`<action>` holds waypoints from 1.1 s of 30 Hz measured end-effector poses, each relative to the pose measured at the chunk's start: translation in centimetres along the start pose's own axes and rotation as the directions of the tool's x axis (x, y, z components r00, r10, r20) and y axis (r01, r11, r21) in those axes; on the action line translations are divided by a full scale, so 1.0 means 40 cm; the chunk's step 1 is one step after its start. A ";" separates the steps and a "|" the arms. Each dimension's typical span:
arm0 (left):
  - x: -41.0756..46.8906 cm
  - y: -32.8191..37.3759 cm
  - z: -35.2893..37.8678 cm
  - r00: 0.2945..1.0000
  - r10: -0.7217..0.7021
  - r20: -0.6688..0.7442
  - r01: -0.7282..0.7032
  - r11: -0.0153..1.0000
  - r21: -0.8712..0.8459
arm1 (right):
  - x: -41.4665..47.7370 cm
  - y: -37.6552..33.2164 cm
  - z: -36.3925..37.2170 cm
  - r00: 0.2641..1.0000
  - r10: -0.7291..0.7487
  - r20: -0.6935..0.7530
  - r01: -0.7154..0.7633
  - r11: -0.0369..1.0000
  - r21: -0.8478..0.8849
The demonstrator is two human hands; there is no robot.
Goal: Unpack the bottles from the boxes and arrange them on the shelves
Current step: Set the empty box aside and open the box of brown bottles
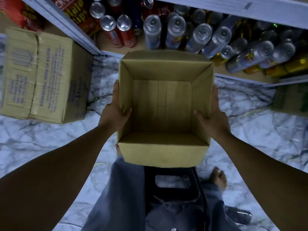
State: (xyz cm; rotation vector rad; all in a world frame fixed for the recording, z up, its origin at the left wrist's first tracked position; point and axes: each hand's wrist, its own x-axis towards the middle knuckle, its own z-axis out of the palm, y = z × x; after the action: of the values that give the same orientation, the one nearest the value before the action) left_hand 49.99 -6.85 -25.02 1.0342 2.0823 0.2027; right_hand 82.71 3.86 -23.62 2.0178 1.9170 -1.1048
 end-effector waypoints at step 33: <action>-0.887 -0.597 -0.649 0.595 -0.690 -0.413 0.277 0.658 -0.700 | -0.580 -1.312 0.148 0.483 -0.699 0.528 0.875 0.362 -0.322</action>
State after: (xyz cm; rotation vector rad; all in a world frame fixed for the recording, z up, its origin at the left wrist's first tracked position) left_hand 29.82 -43.54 2.38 -0.1041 2.5853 0.9555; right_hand 34.47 -9.02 5.25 0.4486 2.6641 -0.7132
